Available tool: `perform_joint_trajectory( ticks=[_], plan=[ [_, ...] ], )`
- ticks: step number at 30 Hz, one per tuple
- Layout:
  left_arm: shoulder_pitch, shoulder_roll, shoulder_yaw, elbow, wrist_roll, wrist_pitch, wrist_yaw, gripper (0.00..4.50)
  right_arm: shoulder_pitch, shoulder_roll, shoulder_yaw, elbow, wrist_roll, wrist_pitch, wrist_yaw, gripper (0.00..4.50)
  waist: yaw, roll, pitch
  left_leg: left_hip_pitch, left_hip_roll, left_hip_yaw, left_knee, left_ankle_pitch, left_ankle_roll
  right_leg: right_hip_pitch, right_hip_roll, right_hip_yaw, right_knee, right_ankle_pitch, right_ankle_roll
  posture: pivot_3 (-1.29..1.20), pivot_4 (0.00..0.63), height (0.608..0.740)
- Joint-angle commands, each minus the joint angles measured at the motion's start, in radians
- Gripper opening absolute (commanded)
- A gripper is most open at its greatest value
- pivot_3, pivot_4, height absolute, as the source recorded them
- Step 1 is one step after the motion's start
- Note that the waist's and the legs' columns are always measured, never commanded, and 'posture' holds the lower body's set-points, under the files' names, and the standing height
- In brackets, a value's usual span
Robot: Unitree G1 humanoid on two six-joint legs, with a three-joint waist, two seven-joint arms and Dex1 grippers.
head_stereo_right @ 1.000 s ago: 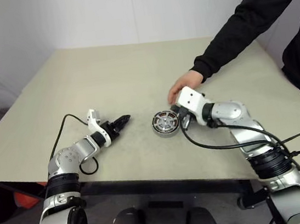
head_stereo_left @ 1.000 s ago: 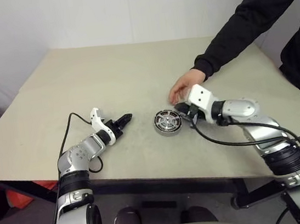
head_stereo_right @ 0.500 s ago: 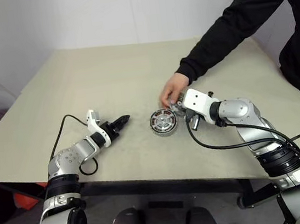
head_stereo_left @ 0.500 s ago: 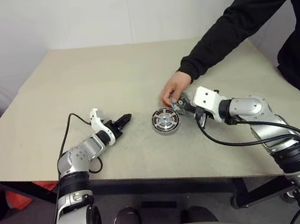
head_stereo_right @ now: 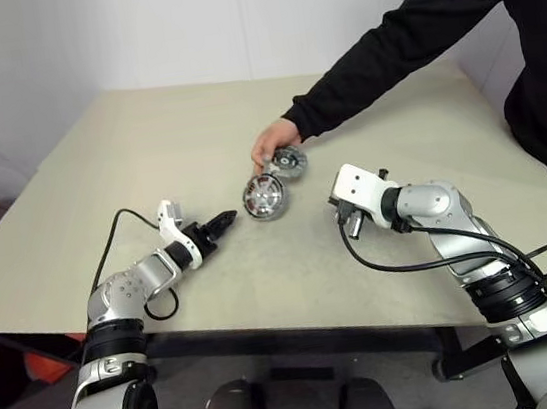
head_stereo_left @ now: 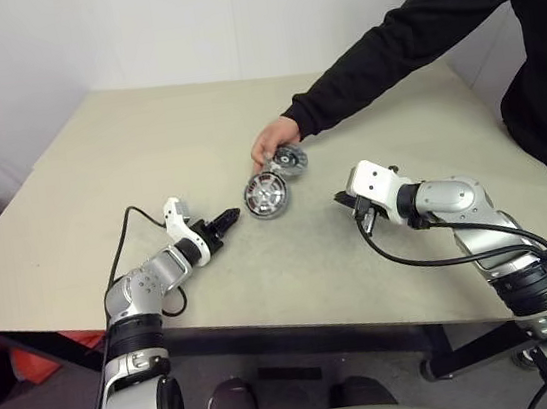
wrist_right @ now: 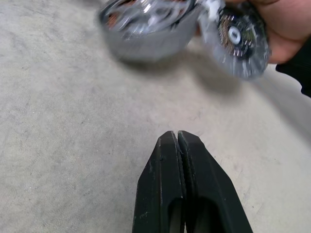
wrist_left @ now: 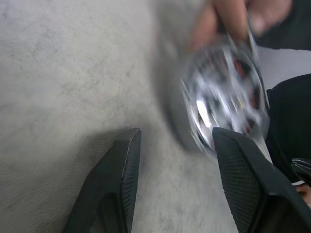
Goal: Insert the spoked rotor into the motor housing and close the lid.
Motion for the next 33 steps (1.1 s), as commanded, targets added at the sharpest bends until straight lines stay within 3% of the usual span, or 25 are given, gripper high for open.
perform_joint_trajectory(
  ticks=[1, 19, 25, 30, 33],
  plan=[
    [0.019, 0.005, -0.012, -0.02, 0.015, 0.002, 0.007, 2.49, 0.001, -0.008, -0.013, -0.027, -0.003, -0.018, 0.001, 0.0, 0.0, 0.0, 0.0, 0.0, 0.0, 0.0, 0.0, 0.0, 0.0, 0.0, 0.0, 0.0, 0.0, 0.0, 0.0, 0.0, 0.0, 0.74],
    [0.023, 0.014, -0.01, -0.049, -0.029, 0.047, -0.017, 2.49, -0.035, 0.028, 0.019, 0.011, -0.024, -0.028, -0.002, 0.0, -0.001, 0.0, 0.0, 0.0, 0.0, 0.0, 0.0, 0.0, 0.0, 0.0, 0.0, 0.0, 0.0, 0.0, 0.0, 0.0, 0.0, 0.74],
    [-0.034, -0.021, 0.162, -0.053, -0.189, 0.045, 0.027, 2.49, -0.03, 0.032, 0.022, 0.004, -0.024, -0.02, 0.006, 0.0, -0.001, -0.001, 0.0, -0.002, 0.0, 0.0, 0.0, 0.0, 0.0, -0.002, 0.0, 0.0, 0.0, 0.0, 0.0, 0.0, 0.0, 0.74],
    [-0.065, 0.098, -0.015, -0.06, 0.084, -0.161, 0.008, 2.49, -0.031, 0.031, 0.023, 0.004, -0.027, -0.022, 0.006, 0.0, -0.001, -0.001, 0.0, -0.001, 0.0, 0.0, 0.0, 0.0, 0.0, -0.001, 0.0, 0.0, 0.0, 0.0, 0.0, 0.0, 0.0, 0.74],
    [-0.121, 0.214, -0.189, -0.052, 0.326, -0.437, -0.083, 2.49, -0.031, 0.033, 0.025, 0.004, -0.03, -0.024, 0.005, 0.0, 0.0, -0.002, 0.001, -0.002, 0.001, -0.001, 0.001, 0.0, 0.0, -0.002, 0.0, 0.0, 0.0, 0.0, 0.0, 0.0, 0.0, 0.74]
  ],
)
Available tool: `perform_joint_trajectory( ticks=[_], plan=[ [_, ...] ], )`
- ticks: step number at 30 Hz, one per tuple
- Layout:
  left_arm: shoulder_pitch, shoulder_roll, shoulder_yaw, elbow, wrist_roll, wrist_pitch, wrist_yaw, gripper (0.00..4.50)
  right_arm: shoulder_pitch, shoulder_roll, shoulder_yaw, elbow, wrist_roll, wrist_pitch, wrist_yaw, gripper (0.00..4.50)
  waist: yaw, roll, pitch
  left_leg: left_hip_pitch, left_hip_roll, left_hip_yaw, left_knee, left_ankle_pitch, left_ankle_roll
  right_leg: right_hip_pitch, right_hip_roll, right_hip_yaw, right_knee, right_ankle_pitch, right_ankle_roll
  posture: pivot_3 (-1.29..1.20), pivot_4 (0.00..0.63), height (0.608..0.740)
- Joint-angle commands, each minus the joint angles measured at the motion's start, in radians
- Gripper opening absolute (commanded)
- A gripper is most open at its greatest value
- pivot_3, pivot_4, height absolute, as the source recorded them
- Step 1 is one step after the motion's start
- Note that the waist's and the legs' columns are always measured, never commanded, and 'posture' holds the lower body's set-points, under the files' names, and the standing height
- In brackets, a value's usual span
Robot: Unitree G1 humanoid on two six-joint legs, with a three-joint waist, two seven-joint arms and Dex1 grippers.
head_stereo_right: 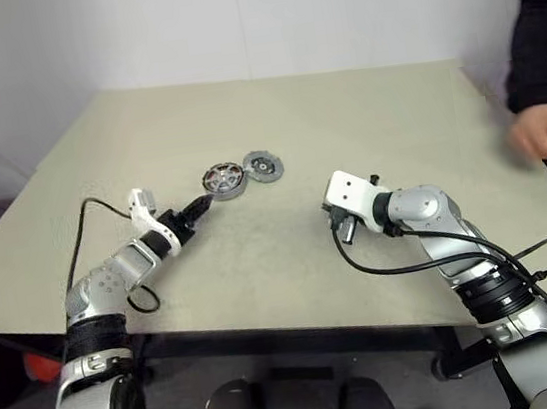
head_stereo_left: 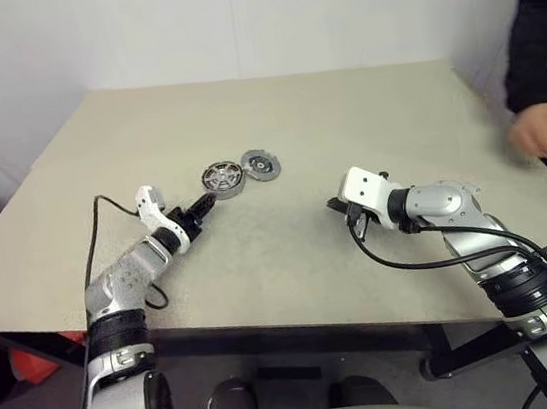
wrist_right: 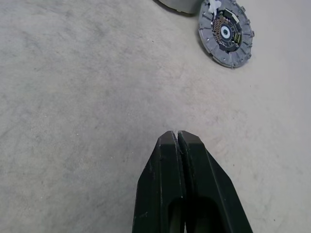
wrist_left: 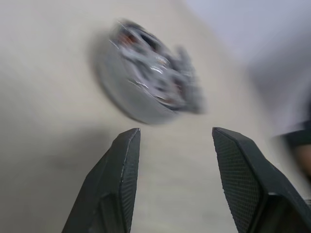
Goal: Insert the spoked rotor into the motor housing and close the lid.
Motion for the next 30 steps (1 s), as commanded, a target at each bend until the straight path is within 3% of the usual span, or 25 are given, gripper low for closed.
perform_joint_trajectory(
  ticks=[1, 6, 13, 21, 30],
  plan=[
    [-0.104, 0.12, -0.179, -0.001, 0.251, -0.325, -0.143, 2.49, -0.023, 0.0, -0.007, -0.023, -0.006, -0.015, -0.002, 0.0, 0.001, -0.001, 0.001, -0.001, 0.0, -0.001, 0.0, 0.0, 0.0, -0.001, 0.0, 0.0, 0.0, 0.0, 0.0, 0.0, 0.0, 0.74],
    [-0.317, 0.25, -0.422, 0.309, 0.544, -0.704, -0.347, 2.49, -0.033, 0.018, 0.001, -0.008, -0.018, -0.027, -0.012, 0.0, 0.006, -0.001, 0.001, -0.002, -0.001, -0.002, 0.001, 0.001, -0.001, 0.0, 0.0, 0.0, 0.0, 0.0, 0.0, 0.0, 0.0, 0.74],
    [-0.584, 0.236, -0.664, 0.791, 0.879, -1.063, -0.367, 2.49, 0.011, 0.016, -0.034, -0.062, -0.017, 0.0, -0.044, 0.0, 0.002, -0.001, 0.001, -0.002, -0.001, -0.001, 0.0, 0.003, -0.005, -0.002, 0.0, 0.0, 0.001, 0.0, 0.001, 0.0, 0.0, 0.74],
    [-0.683, 0.204, -0.758, 0.962, 1.055, -1.167, -0.295, 2.49, 0.075, -0.011, -0.067, -0.13, -0.011, 0.037, -0.068, 0.0, 0.009, -0.001, 0.001, -0.003, -0.001, -0.002, 0.0, 0.003, -0.005, -0.003, -0.001, -0.001, 0.002, 0.001, 0.002, 0.0, 0.0, 0.74],
    [-0.72, 0.145, -0.776, 1.025, 1.144, -1.103, -0.193, 2.49, 0.067, 0.003, -0.073, -0.135, -0.001, 0.051, -0.082, 0.0, 0.019, -0.002, 0.001, -0.001, -0.001, -0.002, 0.002, 0.003, -0.005, -0.001, -0.001, -0.001, 0.004, 0.0, 0.0, 0.0, 0.0, 0.74]
  ],
)
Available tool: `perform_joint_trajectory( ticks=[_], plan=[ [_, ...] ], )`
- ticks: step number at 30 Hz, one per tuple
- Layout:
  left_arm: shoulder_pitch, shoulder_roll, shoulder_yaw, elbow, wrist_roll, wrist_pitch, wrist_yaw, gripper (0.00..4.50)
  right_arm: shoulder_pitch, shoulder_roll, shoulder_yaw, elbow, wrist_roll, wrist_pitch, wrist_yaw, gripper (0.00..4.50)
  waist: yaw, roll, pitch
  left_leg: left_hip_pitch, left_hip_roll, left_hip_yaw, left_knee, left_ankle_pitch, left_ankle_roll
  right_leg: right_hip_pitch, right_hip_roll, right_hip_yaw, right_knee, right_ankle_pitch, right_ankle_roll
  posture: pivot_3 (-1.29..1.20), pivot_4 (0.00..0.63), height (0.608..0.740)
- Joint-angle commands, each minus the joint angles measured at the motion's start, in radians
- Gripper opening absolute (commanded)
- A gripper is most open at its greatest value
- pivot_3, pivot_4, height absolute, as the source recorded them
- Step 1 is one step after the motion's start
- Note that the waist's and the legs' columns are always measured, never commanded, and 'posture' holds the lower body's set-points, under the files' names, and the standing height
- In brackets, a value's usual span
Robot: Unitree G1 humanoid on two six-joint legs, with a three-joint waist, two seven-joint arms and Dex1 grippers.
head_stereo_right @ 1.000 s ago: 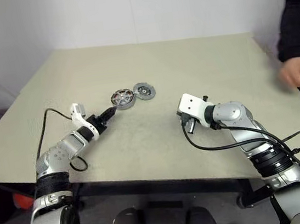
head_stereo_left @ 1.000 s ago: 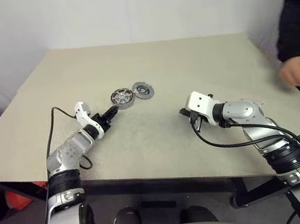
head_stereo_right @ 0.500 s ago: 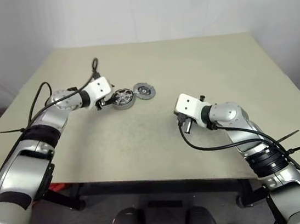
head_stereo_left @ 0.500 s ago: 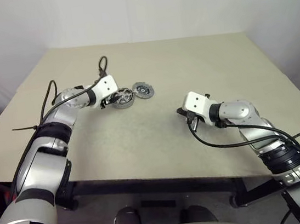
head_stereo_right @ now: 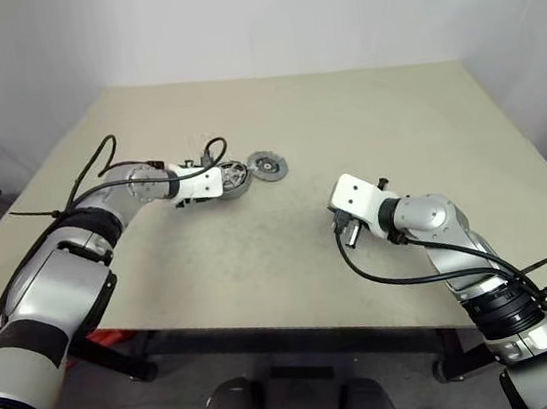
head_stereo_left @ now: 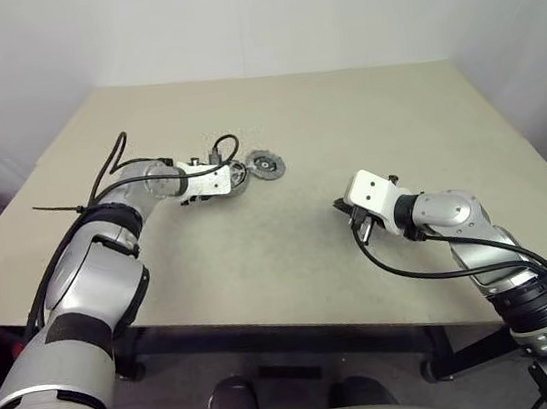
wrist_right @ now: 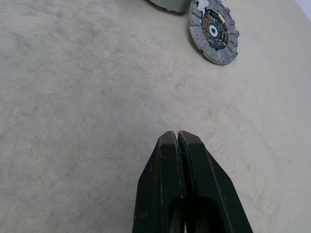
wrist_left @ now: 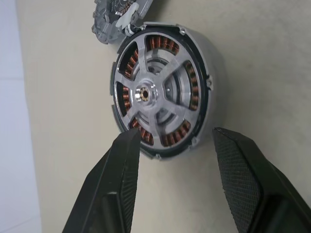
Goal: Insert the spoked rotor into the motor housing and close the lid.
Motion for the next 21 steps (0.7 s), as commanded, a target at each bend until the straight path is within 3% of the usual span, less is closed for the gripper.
perform_joint_trajectory(
  ticks=[1, 10, 13, 21],
  plan=[
    [-0.028, -0.005, 0.004, 0.01, 0.021, 0.034, 0.025, 2.49, -0.011, 0.0, -0.038, -0.037, 0.011, 0.001, -0.018, 0.0, 0.003, 0.0, 0.0, 0.0, 0.0, 0.0, 0.0, 0.0, 0.0, 0.0, 0.0, 0.0, 0.0, 0.0, 0.0, 0.0, 0.0, 0.74],
    [0.001, -0.036, 0.0, 0.023, 0.053, 0.06, 0.025, 2.49, -0.009, -0.007, -0.047, -0.036, 0.015, -0.007, -0.024, 0.0, 0.02, 0.0, 0.0, 0.0, 0.0, 0.0, 0.0, 0.0, 0.0, 0.0, 0.0, 0.0, 0.0, 0.0, 0.0, 0.0, 0.0, 0.74],
    [0.001, -0.046, 0.0, 0.024, 0.056, 0.06, 0.024, 1.6, -0.016, -0.003, -0.045, -0.033, 0.015, -0.008, -0.026, 0.0, 0.021, 0.0, 0.0, 0.0, 0.0, 0.0, 0.0, 0.0, 0.0, 0.0, 0.0, 0.0, 0.0, 0.0, 0.0, 0.0, 0.0, 0.74],
    [0.008, -0.055, -0.011, 0.025, 0.074, 0.06, 0.047, 1.6, -0.023, 0.003, -0.038, -0.023, 0.008, -0.009, -0.033, 0.0, 0.025, 0.0, 0.0, 0.001, 0.0, 0.0, 0.0, 0.0, 0.0, 0.001, 0.0, 0.0, 0.0, 0.0, 0.0, 0.0, 0.0, 0.74]
  ],
)
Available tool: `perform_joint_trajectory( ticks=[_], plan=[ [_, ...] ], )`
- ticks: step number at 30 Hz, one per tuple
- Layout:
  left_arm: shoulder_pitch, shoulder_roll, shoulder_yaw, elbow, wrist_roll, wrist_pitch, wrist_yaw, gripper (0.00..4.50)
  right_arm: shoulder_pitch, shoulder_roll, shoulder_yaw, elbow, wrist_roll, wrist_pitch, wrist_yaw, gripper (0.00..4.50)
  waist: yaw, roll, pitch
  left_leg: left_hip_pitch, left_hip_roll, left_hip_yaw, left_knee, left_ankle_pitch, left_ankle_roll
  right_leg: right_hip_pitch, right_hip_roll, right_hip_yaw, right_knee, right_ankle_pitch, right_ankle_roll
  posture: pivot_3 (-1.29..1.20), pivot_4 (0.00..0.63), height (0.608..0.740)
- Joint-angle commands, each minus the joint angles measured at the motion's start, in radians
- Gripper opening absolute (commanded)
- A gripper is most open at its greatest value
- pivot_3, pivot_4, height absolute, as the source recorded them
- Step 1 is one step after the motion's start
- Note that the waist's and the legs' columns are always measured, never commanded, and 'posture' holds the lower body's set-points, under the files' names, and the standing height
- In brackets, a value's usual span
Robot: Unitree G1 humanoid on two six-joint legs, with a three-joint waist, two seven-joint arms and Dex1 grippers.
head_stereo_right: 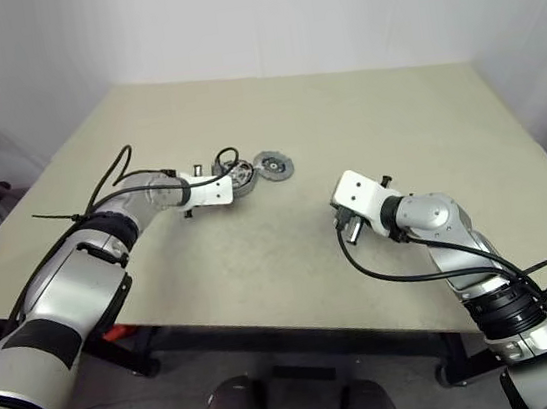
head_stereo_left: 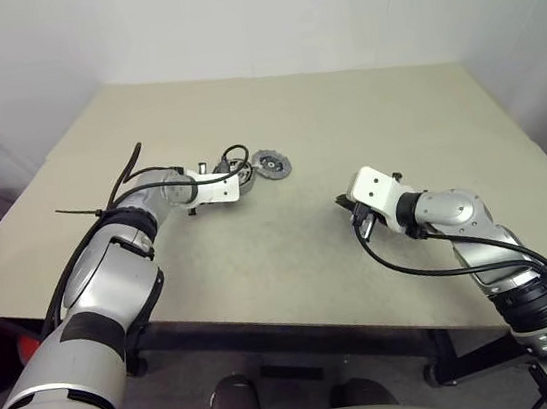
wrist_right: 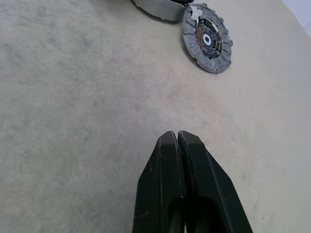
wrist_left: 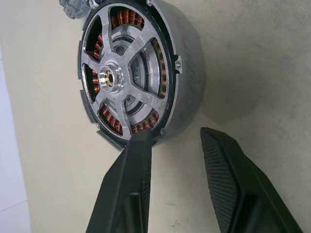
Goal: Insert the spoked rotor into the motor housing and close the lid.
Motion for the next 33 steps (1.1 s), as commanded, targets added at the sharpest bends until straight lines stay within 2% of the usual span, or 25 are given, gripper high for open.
perform_joint_trajectory(
  ticks=[1, 8, 13, 17, 20, 33],
  plan=[
    [0.0, -0.005, -0.009, -0.004, 0.021, 0.001, 0.015, 1.6, -0.028, 0.004, -0.02, -0.021, 0.001, -0.009, -0.015, 0.0, 0.0, 0.0, 0.0, 0.0, 0.0, 0.0, 0.0, 0.0, 0.0, 0.0, 0.0, 0.0, 0.0, 0.0, 0.0, 0.0, 0.0, 0.74],
    [0.001, -0.037, -0.025, 0.005, 0.051, 0.027, 0.068, 1.6, -0.044, 0.02, -0.02, -0.013, 0.0, -0.007, -0.028, 0.0, 0.006, 0.0, 0.0, 0.0, 0.0, 0.0, 0.0, 0.0, 0.0, 0.0, 0.0, 0.0, 0.0, 0.0, 0.0, 0.0, 0.0, 0.74],
    [-0.003, -0.046, -0.025, 0.006, 0.058, 0.031, 0.071, 0.55, -0.035, 0.012, -0.027, -0.022, 0.002, -0.009, -0.031, 0.0, 0.014, 0.001, -0.001, 0.002, 0.0, 0.0, 0.0, 0.0, 0.0, 0.001, 0.0, 0.0, 0.0, 0.0, 0.0, 0.0, 0.0, 0.74],
    [-0.007, -0.045, -0.022, 0.006, 0.059, 0.034, 0.07, 0.55, -0.028, 0.011, -0.032, -0.028, 0.003, -0.009, -0.034, 0.0, 0.013, 0.001, -0.001, 0.002, 0.0, 0.0, 0.0, 0.0, 0.0, 0.002, -0.001, 0.0, 0.0, 0.0, 0.0, 0.0, 0.0, 0.74],
    [-0.008, -0.044, -0.018, 0.006, 0.058, 0.037, 0.072, 0.15, -0.026, 0.011, -0.033, -0.029, 0.004, -0.012, -0.036, 0.0, 0.013, 0.001, -0.001, 0.002, 0.0, 0.0, 0.0, 0.001, -0.001, 0.002, -0.001, 0.0, 0.0, 0.0, 0.0, 0.0, 0.0, 0.74],
    [-0.003, -0.035, -0.018, 0.003, 0.071, 0.035, 0.131, 0.13, -0.034, 0.013, -0.018, -0.006, -0.005, -0.029, -0.038, 0.0, 0.013, 0.001, -0.001, 0.002, 0.0, -0.001, 0.0, 0.0, -0.001, 0.002, -0.001, -0.001, 0.001, 0.0, 0.0, 0.0, 0.0, 0.74]
  ],
)
